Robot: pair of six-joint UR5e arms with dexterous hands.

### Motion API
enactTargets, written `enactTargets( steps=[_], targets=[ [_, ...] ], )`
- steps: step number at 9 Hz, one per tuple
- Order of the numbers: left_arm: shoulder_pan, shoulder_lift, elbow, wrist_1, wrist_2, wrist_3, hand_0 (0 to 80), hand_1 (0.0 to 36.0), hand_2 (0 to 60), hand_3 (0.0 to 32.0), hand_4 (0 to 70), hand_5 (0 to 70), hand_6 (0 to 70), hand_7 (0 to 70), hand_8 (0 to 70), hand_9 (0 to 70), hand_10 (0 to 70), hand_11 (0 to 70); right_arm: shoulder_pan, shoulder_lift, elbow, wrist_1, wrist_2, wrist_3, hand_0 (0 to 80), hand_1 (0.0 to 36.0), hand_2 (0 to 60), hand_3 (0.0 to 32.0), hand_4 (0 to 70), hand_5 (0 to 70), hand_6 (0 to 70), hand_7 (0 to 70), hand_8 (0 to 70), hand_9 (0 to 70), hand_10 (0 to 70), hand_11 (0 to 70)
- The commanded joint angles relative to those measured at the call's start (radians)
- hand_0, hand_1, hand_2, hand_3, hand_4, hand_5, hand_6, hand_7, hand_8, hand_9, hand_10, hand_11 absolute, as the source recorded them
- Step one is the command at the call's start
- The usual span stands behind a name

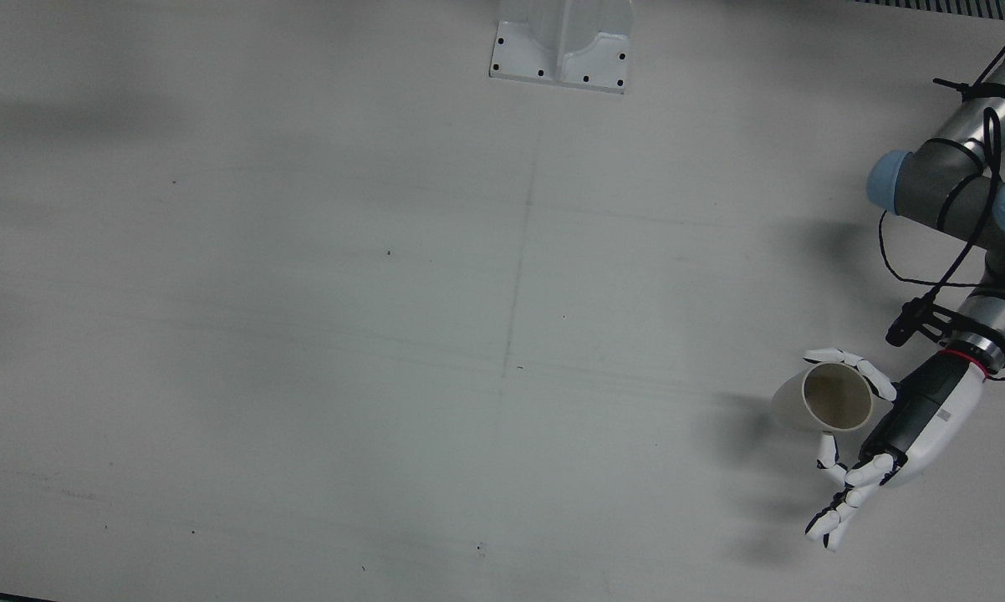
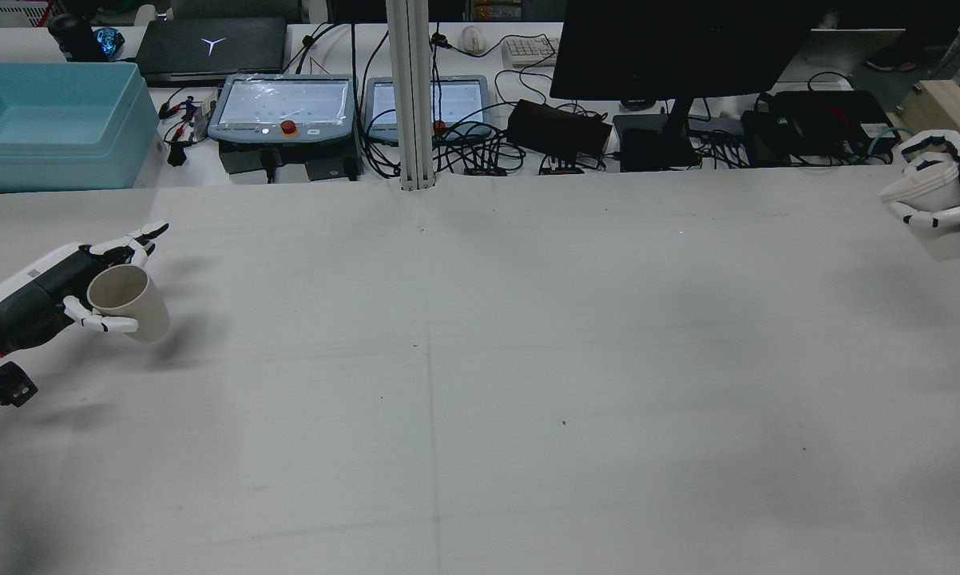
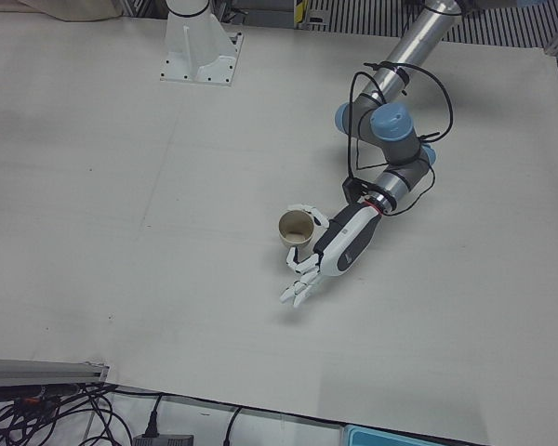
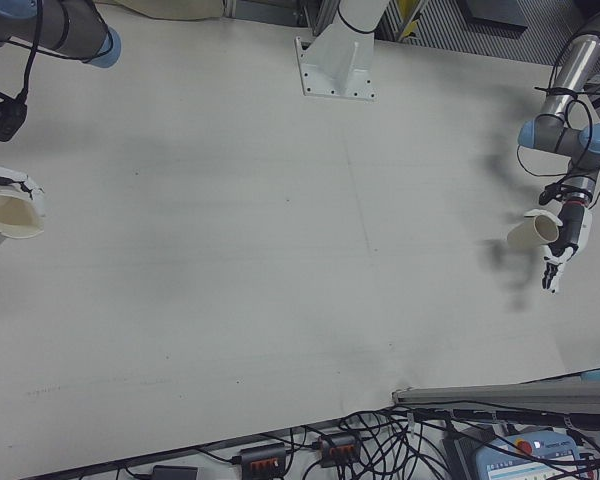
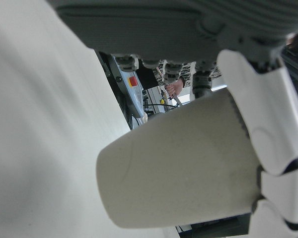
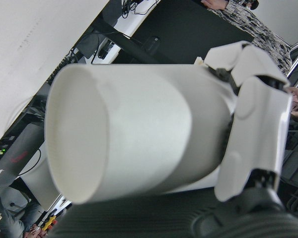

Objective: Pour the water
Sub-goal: 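Withdraw the right hand with its cup and move the left cup back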

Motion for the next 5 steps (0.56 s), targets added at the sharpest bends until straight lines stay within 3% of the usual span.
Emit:
enactTargets(
  steps=[1,3,5],
  targets=[
    [-0.007,0.016,0.037,-0.041,-0.001,0.003,48.0,28.8,60.0,0.0,35.6,70.0,3.5,8.5,0.0,0.3,2.4,4.8,-0.008,0.055,-0.306,0.281,0.007,0.010,61.4,31.6,46.8,0.0,0.0,48.8,45.2,47.6,44.3,58.2,68.0,70.0],
    [-0.006,0.016,0.077,-0.069,-0.001,0.006,47.9,28.1,60.0,0.0,34.9,70.0,3.3,8.1,0.0,0.2,2.4,4.7,-0.012,0.165,-0.501,0.364,0.021,0.006,62.0,31.4,47.3,0.0,0.0,51.5,47.9,49.4,45.6,59.7,68.3,70.0],
    [-0.003,0.016,0.125,-0.107,-0.003,0.017,48.2,27.8,60.0,0.0,34.7,70.0,3.3,8.1,0.0,0.2,2.5,4.9,-0.047,0.175,-0.525,0.385,0.079,0.003,62.0,31.1,45.2,0.0,0.0,50.4,46.8,48.5,46.2,59.3,67.3,70.0]
  ],
)
